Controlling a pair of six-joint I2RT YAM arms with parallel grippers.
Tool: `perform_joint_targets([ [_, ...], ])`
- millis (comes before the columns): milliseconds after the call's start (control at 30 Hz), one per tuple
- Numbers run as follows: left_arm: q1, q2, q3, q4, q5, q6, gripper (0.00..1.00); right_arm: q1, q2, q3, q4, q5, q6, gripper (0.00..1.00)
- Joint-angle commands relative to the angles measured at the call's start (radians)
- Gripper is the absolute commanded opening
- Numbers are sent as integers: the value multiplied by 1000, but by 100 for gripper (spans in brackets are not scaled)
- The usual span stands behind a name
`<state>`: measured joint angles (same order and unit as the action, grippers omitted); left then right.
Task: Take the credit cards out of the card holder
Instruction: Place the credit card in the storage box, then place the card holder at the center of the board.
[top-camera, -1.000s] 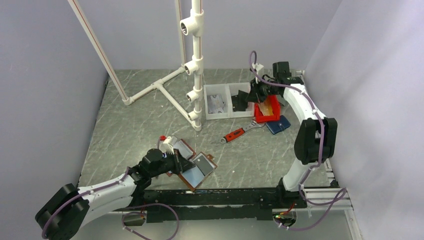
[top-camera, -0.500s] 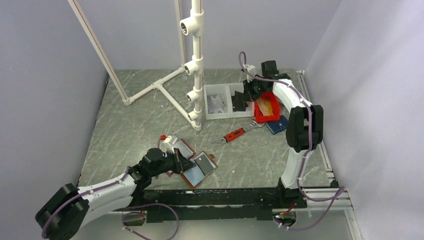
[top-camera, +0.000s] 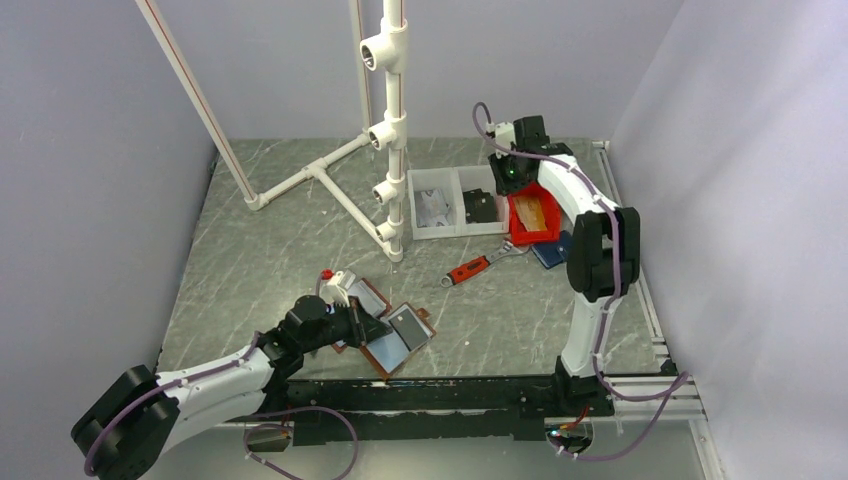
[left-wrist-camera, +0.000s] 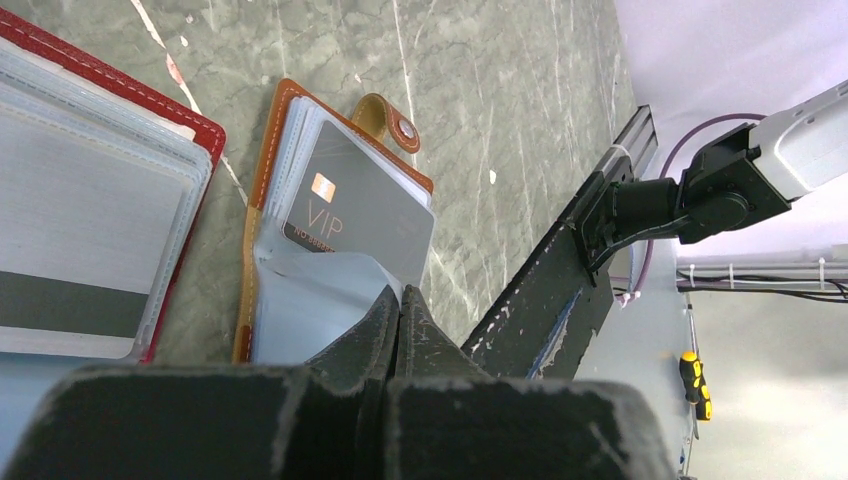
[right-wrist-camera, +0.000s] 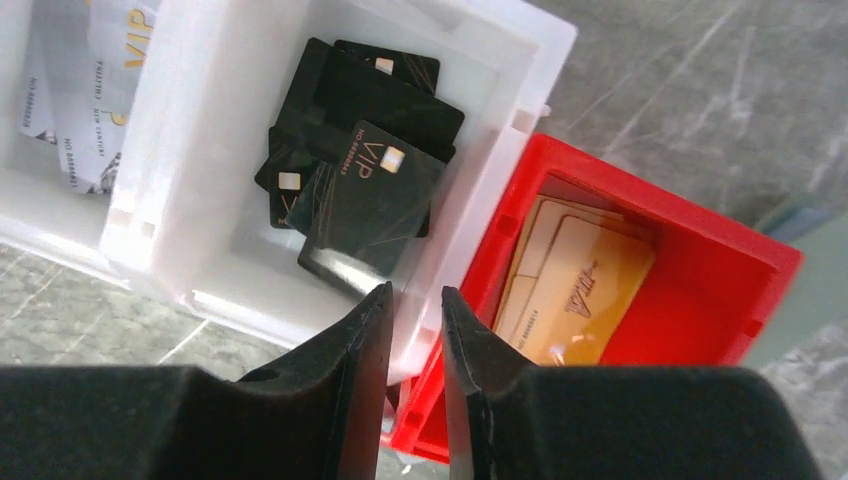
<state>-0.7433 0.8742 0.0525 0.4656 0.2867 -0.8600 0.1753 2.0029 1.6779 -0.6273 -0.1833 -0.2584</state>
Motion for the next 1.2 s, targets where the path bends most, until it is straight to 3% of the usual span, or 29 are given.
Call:
perform_joint_targets([
  [0, 0, -13, 47, 30, 10, -18, 0, -3, -160, -8, 36, 10, -14, 27],
  [333, 0, -26, 55, 2, 2, -54, 0, -41, -440, -228, -3, -459, -158, 28],
  [700, 0, 58, 90, 55, 29, -80, 0, -246, -882, -645, 242, -907, -178, 46],
  [1067, 0, 287, 268, -46, 71, -86, 0, -281, -941, -710, 263, -1023, -176, 51],
  [1100, 0, 306, 285, -68, 76, -87, 1, -281, -943, -712, 266, -1026, -176, 51],
  [1167, 0, 334, 315, -99, 89, -85, 13, -281, -943, -716, 268, -1031, -174, 52],
])
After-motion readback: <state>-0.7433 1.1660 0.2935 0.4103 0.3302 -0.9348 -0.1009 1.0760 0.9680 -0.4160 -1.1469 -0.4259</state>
